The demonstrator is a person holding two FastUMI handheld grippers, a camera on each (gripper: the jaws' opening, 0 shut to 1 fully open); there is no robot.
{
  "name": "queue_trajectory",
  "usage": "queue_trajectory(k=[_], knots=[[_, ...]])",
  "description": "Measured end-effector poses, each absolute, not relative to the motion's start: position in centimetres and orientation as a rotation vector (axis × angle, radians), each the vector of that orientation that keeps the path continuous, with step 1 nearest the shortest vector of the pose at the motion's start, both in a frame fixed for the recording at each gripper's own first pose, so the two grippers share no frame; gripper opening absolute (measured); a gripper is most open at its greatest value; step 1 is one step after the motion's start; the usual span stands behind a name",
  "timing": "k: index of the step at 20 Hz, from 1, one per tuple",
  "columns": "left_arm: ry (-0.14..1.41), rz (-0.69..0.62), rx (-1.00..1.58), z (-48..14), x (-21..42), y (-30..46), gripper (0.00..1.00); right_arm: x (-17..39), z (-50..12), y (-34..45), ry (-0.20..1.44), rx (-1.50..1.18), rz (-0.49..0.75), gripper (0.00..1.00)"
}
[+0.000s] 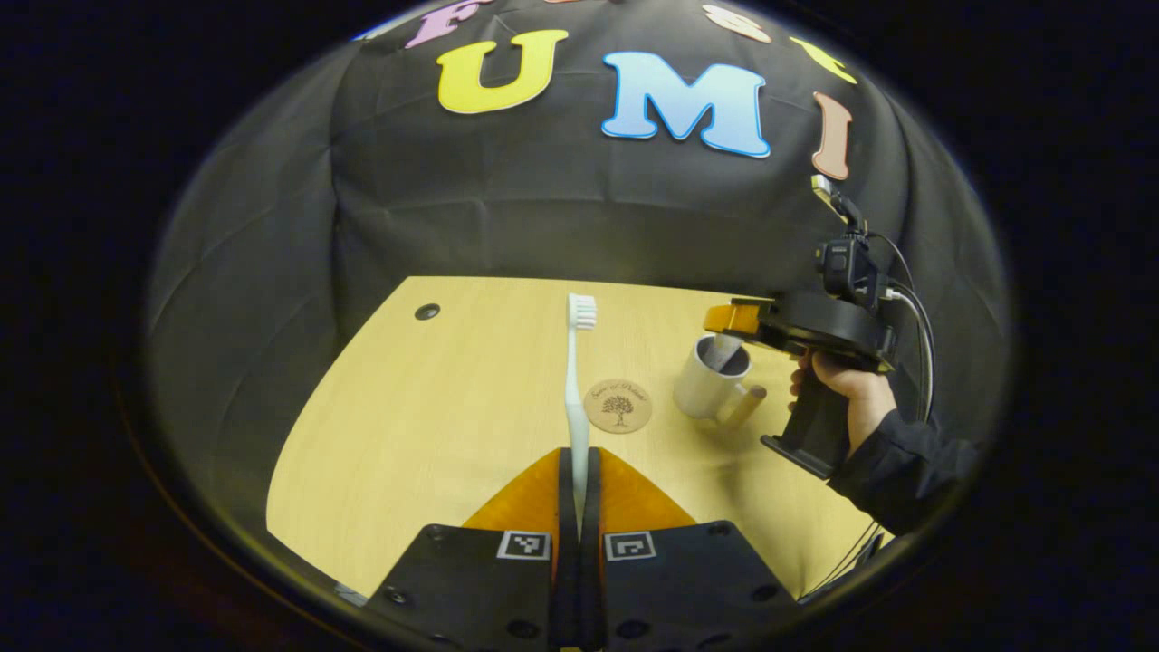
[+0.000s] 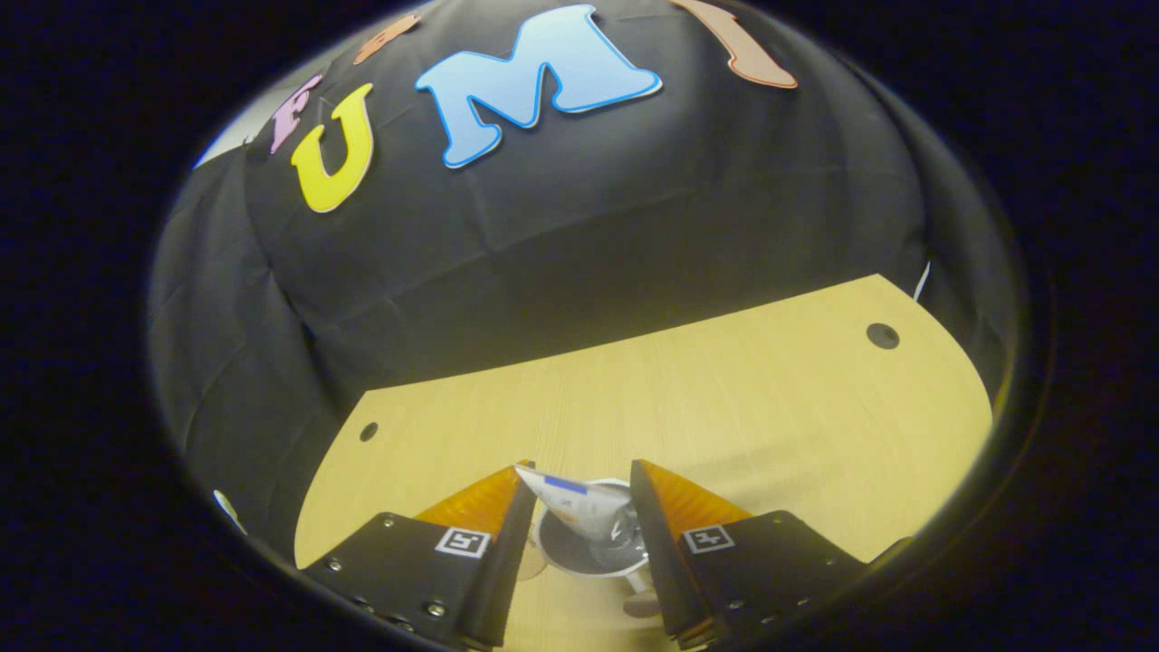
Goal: Put the toothbrush and toothpaste on the desktop into the cup, then pick up the cup and place it on the coaster on the desktop.
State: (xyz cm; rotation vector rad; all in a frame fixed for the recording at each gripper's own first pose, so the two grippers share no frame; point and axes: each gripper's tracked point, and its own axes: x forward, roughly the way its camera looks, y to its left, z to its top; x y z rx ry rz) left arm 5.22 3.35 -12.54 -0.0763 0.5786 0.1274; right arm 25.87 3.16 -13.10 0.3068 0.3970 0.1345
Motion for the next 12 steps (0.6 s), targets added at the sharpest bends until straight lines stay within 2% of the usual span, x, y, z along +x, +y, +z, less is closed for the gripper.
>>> queue_trajectory(k=[6,7,12], knots=[[0.555,0.112,-0.066,-12.0,5.5,2.5,0.08,25.0,-10.9,2.5,0.354,0.328,0.137,0.58],[0.548,0.105,-0.060,-11.9,5.7,2.3,0.07,24.8,-10.3,2.2,0.343,0.341,0.137,0.62],[0.507,0.061,-0.024,-11.4,7.3,1.0,0.08,24.0,-7.7,0.3,0.287,0.379,0.118,0.62]])
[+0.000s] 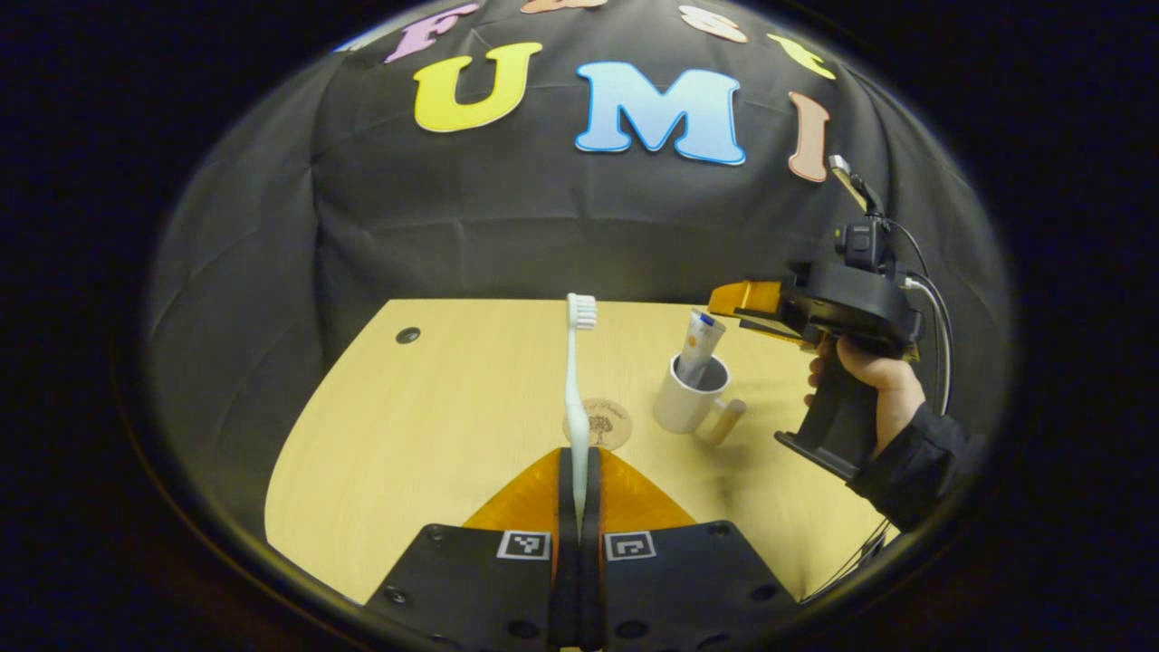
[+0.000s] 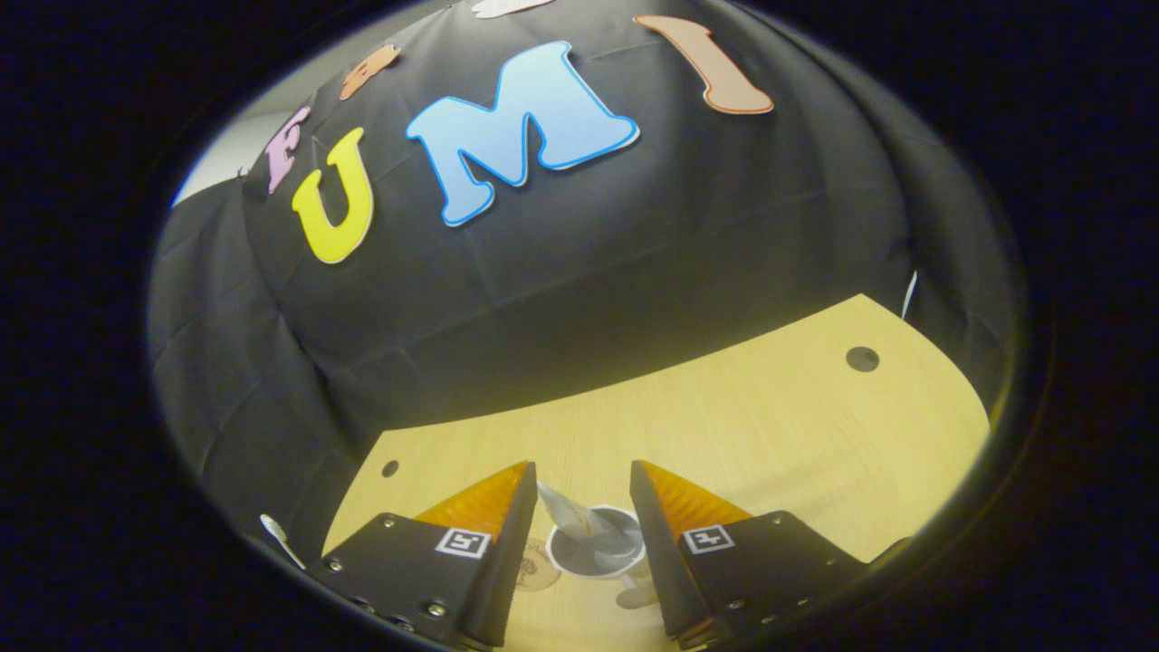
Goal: Put the toothbrush and toothpaste on the desktop into the cup, then pick up the cup and place it on the coaster on the desktop.
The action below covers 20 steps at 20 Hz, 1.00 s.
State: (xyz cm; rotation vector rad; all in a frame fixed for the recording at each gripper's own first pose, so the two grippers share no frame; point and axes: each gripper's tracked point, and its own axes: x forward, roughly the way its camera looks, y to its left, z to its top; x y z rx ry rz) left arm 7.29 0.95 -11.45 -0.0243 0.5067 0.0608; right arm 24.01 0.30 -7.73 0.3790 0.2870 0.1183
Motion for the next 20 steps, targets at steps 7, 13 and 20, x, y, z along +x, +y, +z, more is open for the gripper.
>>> queue_trajectory(k=[7,13,20], knots=[[0.419,-0.012,0.038,-9.7,11.1,-1.7,0.08,22.6,-7.0,-2.7,0.275,0.364,0.083,0.63],[0.334,-0.110,0.126,-9.0,16.2,-5.4,0.08,20.7,-7.8,-5.0,0.299,0.365,0.060,0.63],[0.227,-0.212,0.187,-8.5,21.5,-11.0,0.06,17.8,-10.5,-10.0,0.352,0.402,-0.027,0.63]])
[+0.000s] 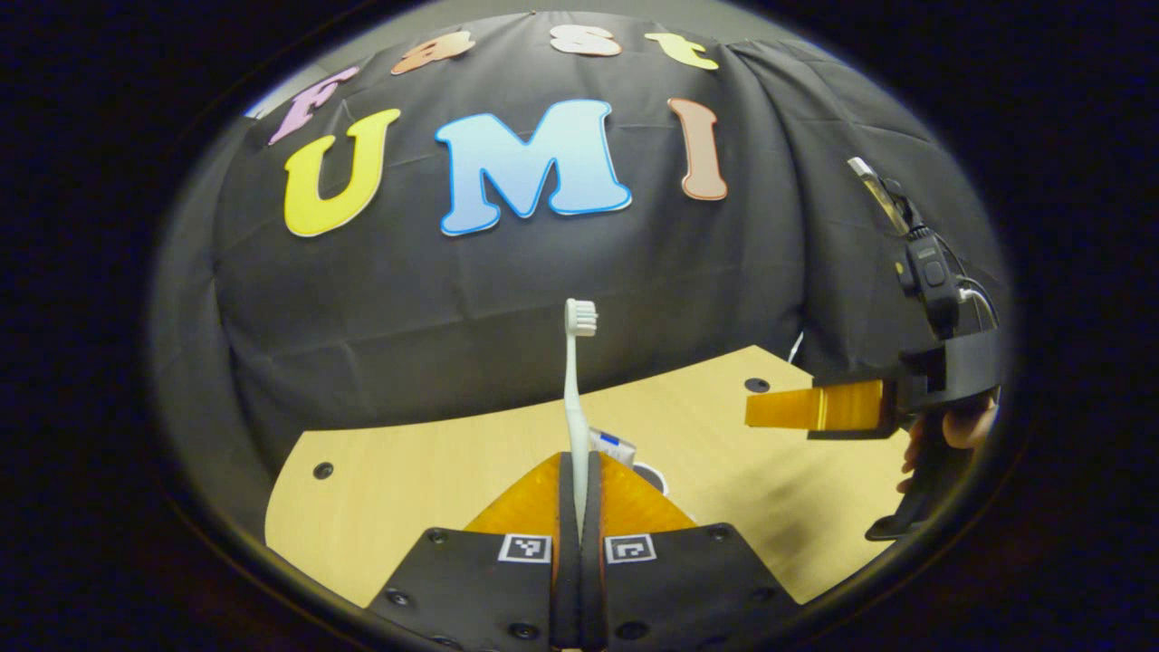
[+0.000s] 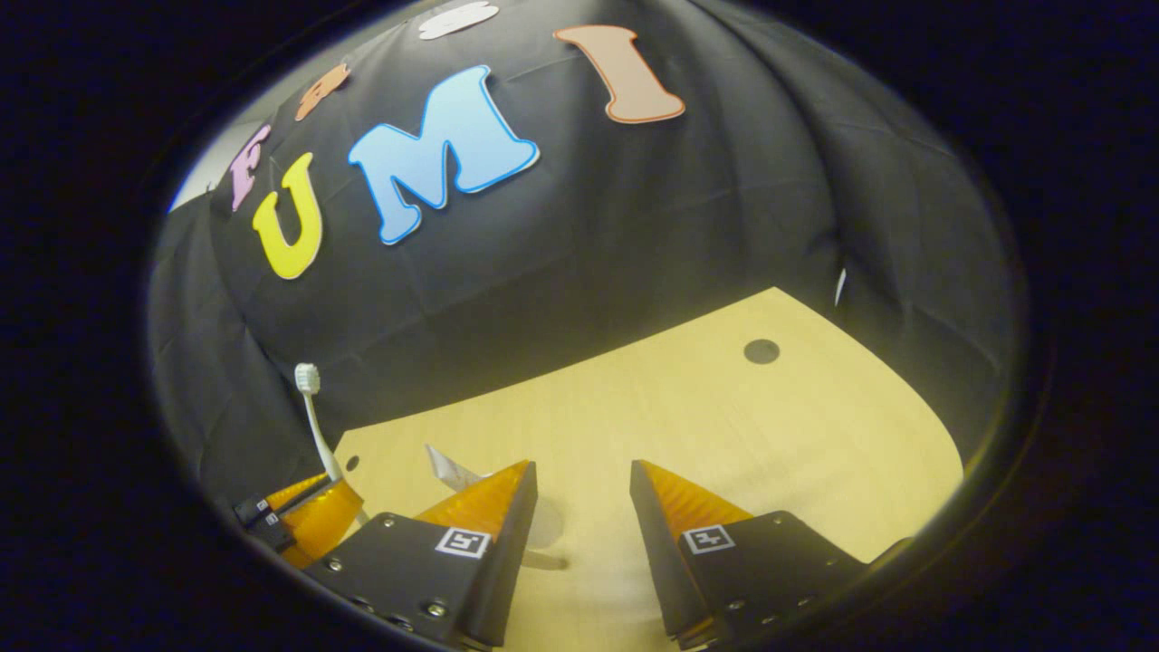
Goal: Put the toothbrush and toothpaste on the desktop into the cup, then pick up the cup and place it on the coaster on the desktop.
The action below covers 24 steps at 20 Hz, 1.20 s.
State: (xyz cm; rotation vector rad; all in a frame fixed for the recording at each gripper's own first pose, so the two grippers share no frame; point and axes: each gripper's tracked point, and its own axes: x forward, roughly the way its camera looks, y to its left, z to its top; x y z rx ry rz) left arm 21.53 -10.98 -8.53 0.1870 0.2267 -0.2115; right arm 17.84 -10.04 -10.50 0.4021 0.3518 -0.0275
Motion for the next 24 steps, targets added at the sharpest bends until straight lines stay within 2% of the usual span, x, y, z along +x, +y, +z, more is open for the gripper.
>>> queue_trajectory(k=[2,3,5,6,12,13,14,15,18,19,20,23,24], knots=[[0.209,-0.233,0.194,-8.7,22.7,-12.2,0.07,17.3,-11.2,-11.3,0.368,0.409,-0.048,0.63],[0.201,-0.244,0.194,-8.9,23.4,-12.7,0.07,17.0,-11.4,-11.9,0.375,0.411,-0.056,0.58],[0.188,-0.258,0.199,-9.3,24.5,-13.4,0.07,16.5,-12.0,-12.7,0.389,0.408,-0.072,0.58],[0.180,-0.266,0.199,-9.6,25.0,-13.8,0.07,16.2,-12.3,-13.1,0.395,0.406,-0.078,0.63],[0.121,-0.293,0.204,-10.6,28.0,-15.4,0.07,14.8,-14.1,-14.2,0.433,0.448,-0.108,0.62],[0.117,-0.292,0.198,-11.0,28.4,-15.6,0.07,14.6,-14.3,-14.3,0.435,0.449,-0.112,0.62],[0.110,-0.288,0.194,-11.3,28.6,-15.6,0.07,14.6,-14.5,-14.4,0.439,0.446,-0.115,0.58],[0.082,-0.285,0.197,-11.0,28.8,-15.8,0.07,14.5,-14.6,-14.4,0.444,0.444,-0.116,0.63],[0.037,-0.249,0.220,-11.0,28.7,-15.1,0.07,14.2,-14.9,-14.3,0.453,0.449,-0.110,0.62],[0.014,-0.244,0.221,-10.9,28.6,-15.0,0.07,14.1,-15.0,-14.3,0.453,0.450,-0.111,0.58],[0.001,-0.242,0.218,-11.0,28.4,-15.1,0.07,14.0,-15.1,-14.3,0.455,0.449,-0.111,0.63],[-0.031,-0.222,0.218,-11.0,28.1,-14.8,0.06,13.9,-15.5,-14.4,0.460,0.446,-0.112,0.63],[-0.043,-0.205,0.223,-11.1,27.9,-14.6,0.08,13.8,-15.6,-14.5,0.461,0.445,-0.114,0.58]])
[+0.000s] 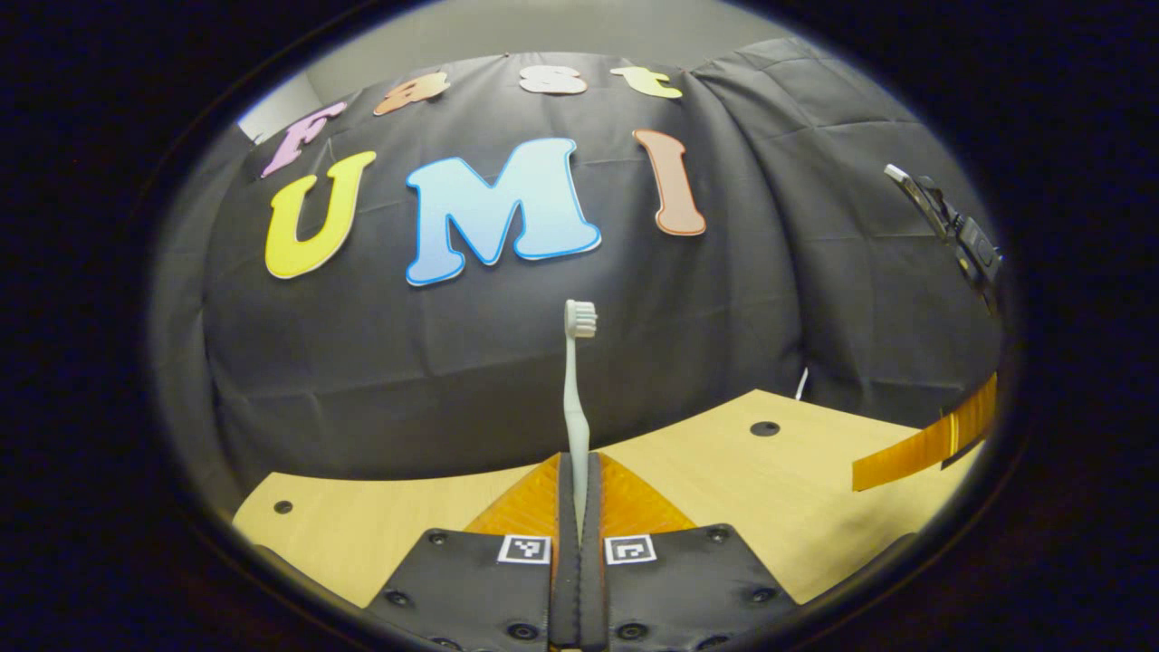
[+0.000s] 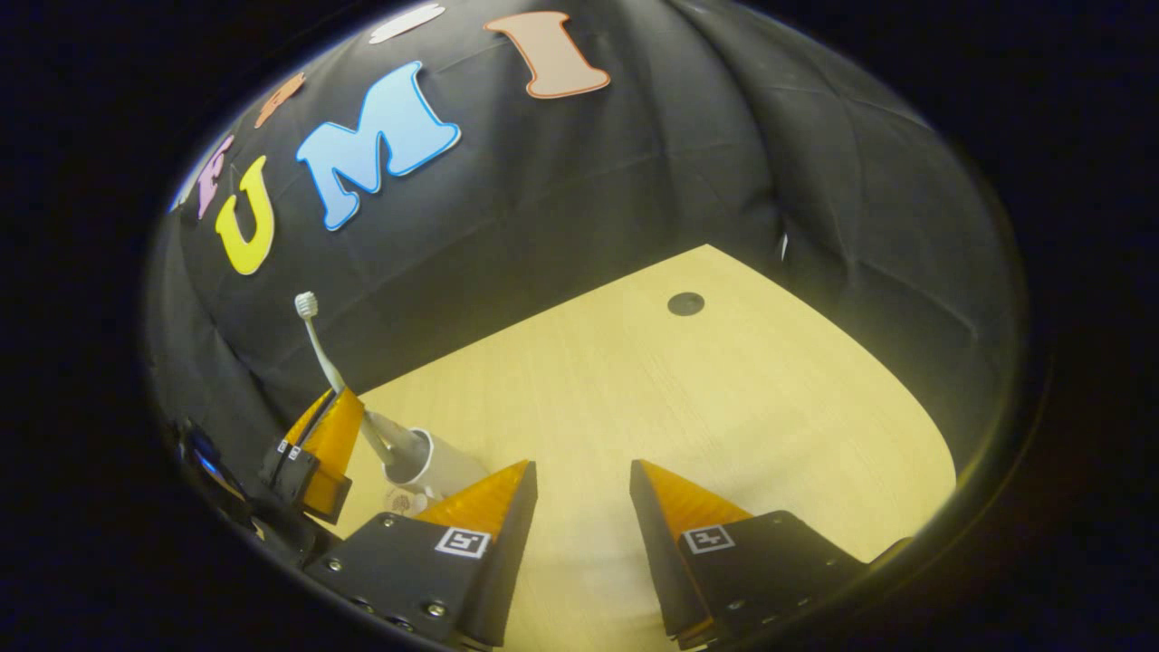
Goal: Put the toothbrush and toothpaste on the desktop into the cup, then pick up the cup and place it on the coaster on the desktop.
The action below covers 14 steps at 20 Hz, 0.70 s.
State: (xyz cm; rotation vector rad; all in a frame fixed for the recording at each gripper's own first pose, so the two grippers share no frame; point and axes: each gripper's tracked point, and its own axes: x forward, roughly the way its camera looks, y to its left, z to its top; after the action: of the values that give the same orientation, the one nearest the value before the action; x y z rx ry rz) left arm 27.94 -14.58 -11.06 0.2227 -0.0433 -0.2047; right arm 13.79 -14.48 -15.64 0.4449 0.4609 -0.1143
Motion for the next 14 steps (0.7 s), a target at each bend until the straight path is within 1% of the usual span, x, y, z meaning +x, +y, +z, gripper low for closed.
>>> queue_trajectory(k=[1,2,3,4,5,6,7,8,9,10,11,12,14], knots=[[-0.049,-0.205,0.222,-11.1,27.8,-14.6,0.10,13.7,-15.7,-14.5,0.462,0.446,-0.114,0.63],[-0.056,-0.203,0.216,-11.2,27.8,-14.6,0.10,13.5,-15.9,-14.5,0.464,0.445,-0.116,0.63],[-0.053,-0.198,0.217,-11.4,27.7,-14.5,0.14,13.4,-15.9,-14.6,0.464,0.444,-0.116,0.63],[-0.058,-0.200,0.216,-11.2,27.6,-14.4,0.14,13.2,-16.0,-14.6,0.466,0.441,-0.116,0.58],[-0.061,-0.190,0.219,-11.3,27.6,-14.3,0.19,13.1,-16.1,-14.7,0.468,0.438,-0.116,0.58],[-0.063,-0.185,0.221,-11.3,27.3,-14.2,0.22,13.2,-16.1,-14.6,0.470,0.435,-0.116,0.62],[-0.065,-0.177,0.220,-11.3,27.0,-14.2,0.22,13.1,-16.1,-14.6,0.470,0.435,-0.116,0.62],[-0.065,-0.175,0.219,-11.3,27.0,-14.1,0.25,13.0,-16.2,-14.6,0.472,0.437,-0.116,0.58],[-0.060,-0.173,0.216,-11.4,27.0,-14.1,0.27,13.0,-16.1,-14.5,0.474,0.441,-0.113,0.58],[-0.058,-0.167,0.211,-11.3,26.6,-13.9,0.28,12.9,-16.2,-14.4,0.475,0.443,-0.108,0.62],[-0.058,-0.161,0.206,-11.1,26.2,-13.7,0.27,12.9,-16.3,-14.3,0.475,0.440,-0.102,0.62],[-0.063,-0.161,0.203,-10.7,25.7,-13.6,0.28,12.8,-16.4,-14.1,0.474,0.435,-0.094,0.58],[-0.068,-0.166,0.202,-10.1,24.7,-13.6,0.29,12.2,-16.2,-13.1,0.473,0.431,-0.073,0.58]])
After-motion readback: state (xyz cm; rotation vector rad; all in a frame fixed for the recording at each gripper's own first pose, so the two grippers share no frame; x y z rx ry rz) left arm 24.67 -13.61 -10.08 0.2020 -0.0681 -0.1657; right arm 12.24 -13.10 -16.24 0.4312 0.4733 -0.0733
